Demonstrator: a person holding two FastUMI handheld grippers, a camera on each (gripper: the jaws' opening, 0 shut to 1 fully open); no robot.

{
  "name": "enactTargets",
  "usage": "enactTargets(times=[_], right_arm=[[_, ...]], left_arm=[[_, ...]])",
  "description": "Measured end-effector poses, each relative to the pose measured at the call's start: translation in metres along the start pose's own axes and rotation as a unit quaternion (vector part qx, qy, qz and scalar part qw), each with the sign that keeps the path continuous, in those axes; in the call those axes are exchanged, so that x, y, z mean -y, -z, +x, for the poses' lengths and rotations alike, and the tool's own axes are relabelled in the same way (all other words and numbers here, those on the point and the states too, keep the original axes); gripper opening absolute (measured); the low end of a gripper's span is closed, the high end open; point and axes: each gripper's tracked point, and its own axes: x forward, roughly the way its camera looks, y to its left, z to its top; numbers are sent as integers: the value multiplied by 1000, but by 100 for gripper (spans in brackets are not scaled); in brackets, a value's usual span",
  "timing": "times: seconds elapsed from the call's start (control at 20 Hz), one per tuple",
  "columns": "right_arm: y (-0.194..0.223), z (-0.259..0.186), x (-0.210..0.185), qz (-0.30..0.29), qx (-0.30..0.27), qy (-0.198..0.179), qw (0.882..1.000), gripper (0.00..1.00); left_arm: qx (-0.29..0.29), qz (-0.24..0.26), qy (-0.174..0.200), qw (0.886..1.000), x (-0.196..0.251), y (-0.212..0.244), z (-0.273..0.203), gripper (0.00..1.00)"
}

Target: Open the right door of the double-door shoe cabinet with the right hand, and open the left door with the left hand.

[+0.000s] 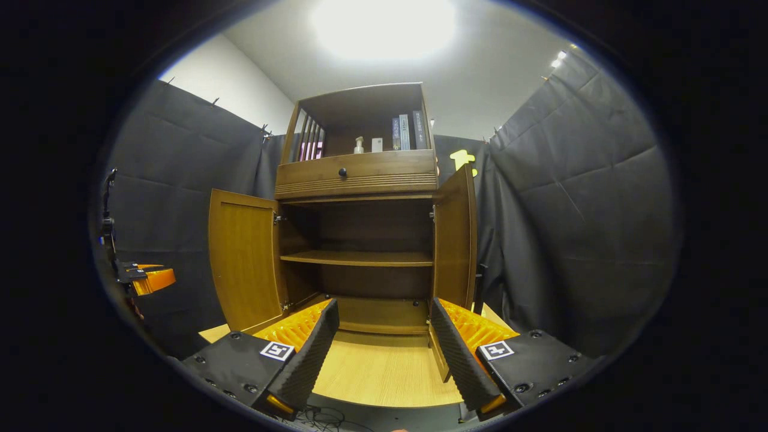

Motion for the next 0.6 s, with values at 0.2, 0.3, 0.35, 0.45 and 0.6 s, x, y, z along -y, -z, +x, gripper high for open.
enactTargets(times=[0.2, 0.3, 0.35, 0.45, 0.6], right_arm=[[-2, 3, -3, -6, 1, -4, 1000, 96], [-5, 3, -2, -7, 5, -3, 1000, 93], [-6, 3, -2, -7, 6, -2, 1000, 96], [-8, 5, -1, -7, 8, 0, 1000, 96], [-6, 5, 0, -5, 7, 3, 1000, 96]], left_arm=[[9, -1, -5, 1000, -4, -5, -1, 81], [12, 0, -9, 1000, -5, -8, 0, 89], [14, -1, -9, 1000, -4, -8, 0, 88], [16, 0, -9, 1000, -2, -10, 1, 88], [15, 6, -10, 1000, -3, -8, 0, 89]])
